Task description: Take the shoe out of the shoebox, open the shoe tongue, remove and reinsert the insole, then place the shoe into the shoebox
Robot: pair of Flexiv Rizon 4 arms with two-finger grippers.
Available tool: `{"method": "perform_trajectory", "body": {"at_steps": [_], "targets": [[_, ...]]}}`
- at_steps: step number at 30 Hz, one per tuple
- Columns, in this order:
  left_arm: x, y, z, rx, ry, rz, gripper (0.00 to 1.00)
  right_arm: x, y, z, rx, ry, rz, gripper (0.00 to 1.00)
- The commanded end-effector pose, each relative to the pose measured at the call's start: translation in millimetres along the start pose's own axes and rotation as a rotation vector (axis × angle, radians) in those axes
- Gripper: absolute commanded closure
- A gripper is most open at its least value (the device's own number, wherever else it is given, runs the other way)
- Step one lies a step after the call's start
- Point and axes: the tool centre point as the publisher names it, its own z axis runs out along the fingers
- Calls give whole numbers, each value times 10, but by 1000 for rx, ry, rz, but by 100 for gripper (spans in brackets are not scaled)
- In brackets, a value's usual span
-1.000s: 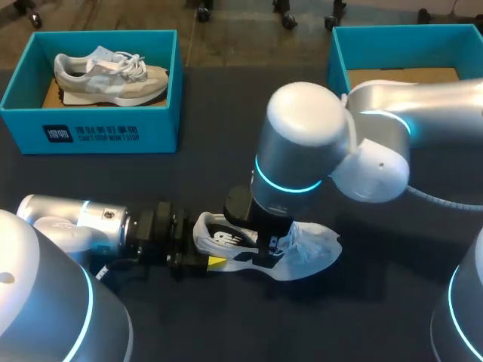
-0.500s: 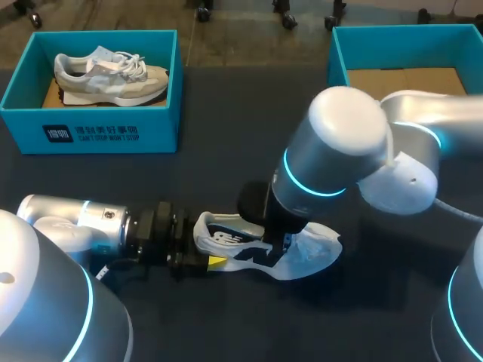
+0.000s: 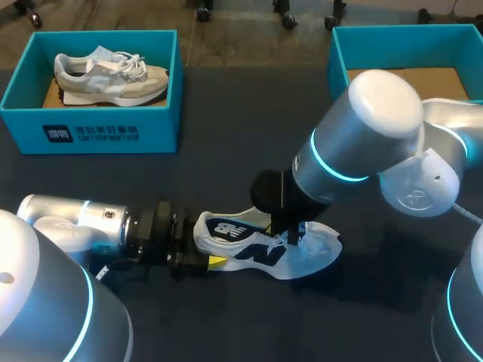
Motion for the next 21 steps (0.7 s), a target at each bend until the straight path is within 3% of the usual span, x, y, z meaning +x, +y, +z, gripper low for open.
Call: {"method": "perform_trajectory", "body": {"at_steps": [1,7,8,13,21], "targets": [[-27,50,34,1,-2,0,100,-16,-46,-37,-22,6,-12,100],[-27,50,34,1,-2,0,100,-86,26,-4,-2,50,-32,100],[-27,50,34,1,-2,0,100,-94,33,1,0,53,-30,91],[-27,50,34,1,-2,0,100,-112,73,11,10,66,-38,66],[-27,50,34,1,-2,0,100,-131,142,97,53,108,-30,69]]}}
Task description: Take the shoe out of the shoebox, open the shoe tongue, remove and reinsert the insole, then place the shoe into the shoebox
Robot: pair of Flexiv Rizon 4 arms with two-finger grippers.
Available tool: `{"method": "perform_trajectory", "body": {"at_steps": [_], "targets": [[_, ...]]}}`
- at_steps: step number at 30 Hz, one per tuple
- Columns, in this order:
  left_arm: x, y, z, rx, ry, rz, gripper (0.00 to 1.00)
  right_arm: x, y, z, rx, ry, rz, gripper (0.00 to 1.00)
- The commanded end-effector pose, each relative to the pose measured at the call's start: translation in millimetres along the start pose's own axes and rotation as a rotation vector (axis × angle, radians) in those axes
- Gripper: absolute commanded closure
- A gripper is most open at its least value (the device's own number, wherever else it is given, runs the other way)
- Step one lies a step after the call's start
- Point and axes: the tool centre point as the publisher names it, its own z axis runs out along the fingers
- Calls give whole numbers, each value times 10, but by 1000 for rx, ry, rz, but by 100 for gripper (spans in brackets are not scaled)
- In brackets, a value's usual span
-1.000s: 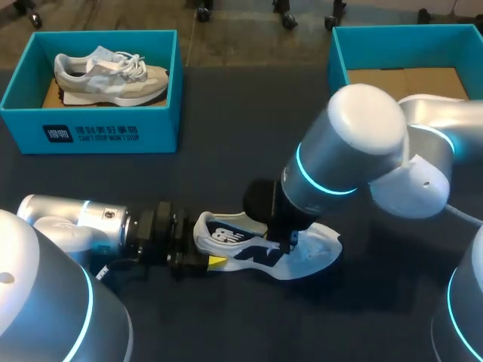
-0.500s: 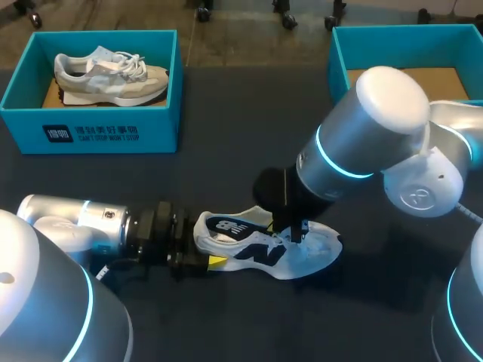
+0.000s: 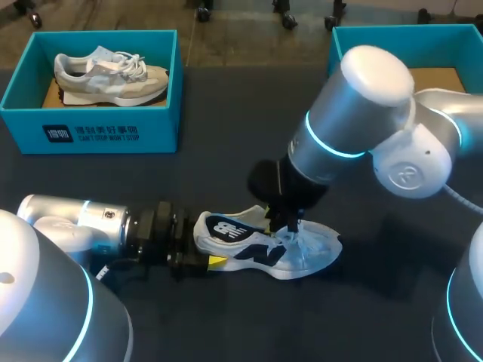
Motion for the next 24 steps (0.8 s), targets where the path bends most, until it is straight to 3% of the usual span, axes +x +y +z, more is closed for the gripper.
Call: {"method": "perform_trajectory", "body": {"at_steps": [1,13,14,16,24], "targets": [[-27,49,34,1,-2,0,100,-51,98,110,22,19,4,69],[-27,49,34,1,-2,0,100,16,121,196,42,70,3,77],[-27,49,34,1,-2,0,100,22,111,192,43,71,5,81],[-27,49,34,1,-2,0,100,27,103,188,46,72,12,100],[-27,49,34,1,-2,0,100,24,84,98,57,66,21,100]]}}
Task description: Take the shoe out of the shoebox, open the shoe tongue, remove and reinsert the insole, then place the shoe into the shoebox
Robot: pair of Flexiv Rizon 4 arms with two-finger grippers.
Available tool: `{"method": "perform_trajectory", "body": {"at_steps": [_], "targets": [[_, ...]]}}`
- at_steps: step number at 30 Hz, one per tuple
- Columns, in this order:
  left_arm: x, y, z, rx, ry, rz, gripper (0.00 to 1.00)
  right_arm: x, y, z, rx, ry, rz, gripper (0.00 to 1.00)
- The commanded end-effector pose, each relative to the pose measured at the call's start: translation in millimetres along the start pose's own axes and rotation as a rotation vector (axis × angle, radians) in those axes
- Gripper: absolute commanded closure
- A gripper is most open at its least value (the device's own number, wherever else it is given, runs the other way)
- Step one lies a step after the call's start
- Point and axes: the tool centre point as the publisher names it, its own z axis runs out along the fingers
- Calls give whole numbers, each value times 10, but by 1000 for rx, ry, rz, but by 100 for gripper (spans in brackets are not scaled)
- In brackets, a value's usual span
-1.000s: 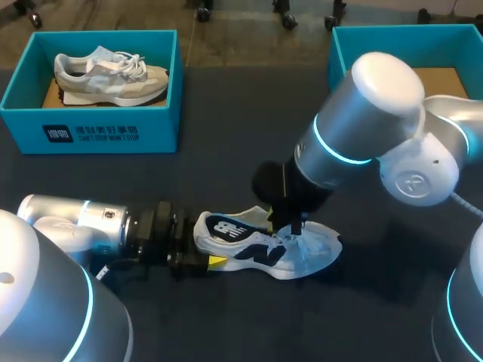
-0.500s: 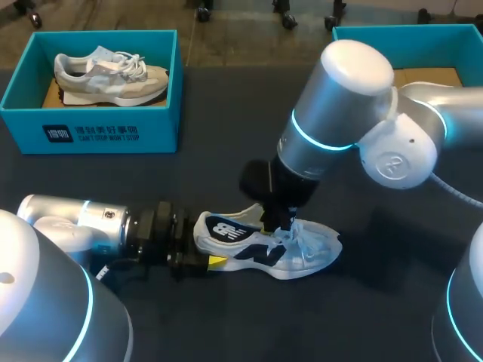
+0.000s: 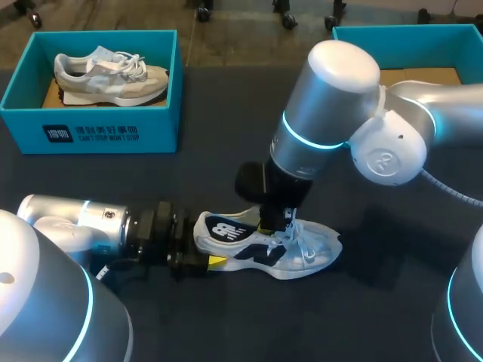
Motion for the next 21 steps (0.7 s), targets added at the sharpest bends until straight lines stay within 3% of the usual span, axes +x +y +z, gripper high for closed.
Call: {"method": "perform_trajectory", "body": {"at_steps": [1,21], "targets": [[-27,50,34,1,-2,0,100,16,-5,-80,12,-7,4,100],[-27,50,34,1,-2,0,100,84,-115,-206,-33,-21,-32,100]]}}
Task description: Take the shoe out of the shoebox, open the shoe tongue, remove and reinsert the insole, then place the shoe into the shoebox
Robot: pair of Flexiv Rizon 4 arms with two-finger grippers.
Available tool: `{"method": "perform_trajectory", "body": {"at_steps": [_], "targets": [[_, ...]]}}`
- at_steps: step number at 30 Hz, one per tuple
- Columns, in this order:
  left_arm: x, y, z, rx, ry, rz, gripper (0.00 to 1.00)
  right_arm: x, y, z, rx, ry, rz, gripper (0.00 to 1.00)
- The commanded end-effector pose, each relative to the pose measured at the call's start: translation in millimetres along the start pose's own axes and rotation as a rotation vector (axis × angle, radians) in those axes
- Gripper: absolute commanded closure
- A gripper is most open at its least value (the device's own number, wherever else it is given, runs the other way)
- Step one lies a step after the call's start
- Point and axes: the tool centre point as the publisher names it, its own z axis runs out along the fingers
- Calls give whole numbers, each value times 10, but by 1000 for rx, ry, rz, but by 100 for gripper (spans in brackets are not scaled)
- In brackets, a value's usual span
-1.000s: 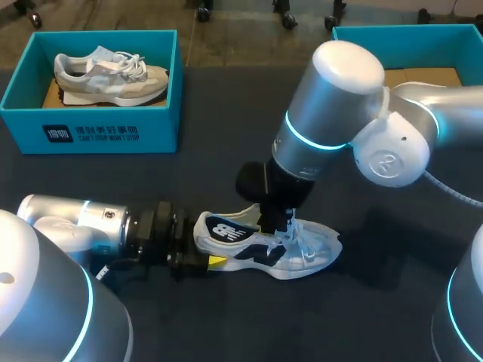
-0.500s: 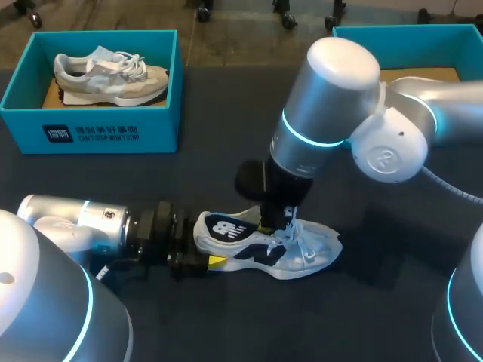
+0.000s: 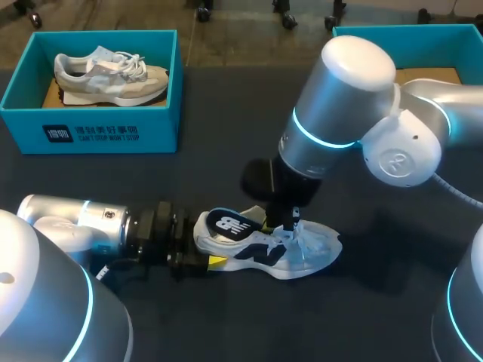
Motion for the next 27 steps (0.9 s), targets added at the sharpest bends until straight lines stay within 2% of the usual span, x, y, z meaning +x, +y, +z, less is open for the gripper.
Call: {"method": "perform_trajectory", "body": {"at_steps": [1,5,8,10,12,21,27], "targets": [[-27,50,33,1,-2,0,100,20,-62,-24,-14,-1,-7,100],[-27,50,33,1,-2,0,100,7,-67,-41,-18,-1,-16,100],[-27,50,33,1,-2,0,100,-9,-1,-43,-10,4,-41,100],[-27,50,33,1,-2,0,100,-29,41,-29,-10,13,-60,74],[-27,50,33,1,-2,0,100,-49,73,-18,-10,20,-77,67],[-27,50,33,1,-2,0,100,-143,232,89,-4,86,-143,75],[-27,50,33,1,-2,0,100,-138,242,182,-53,114,-167,76]]}}
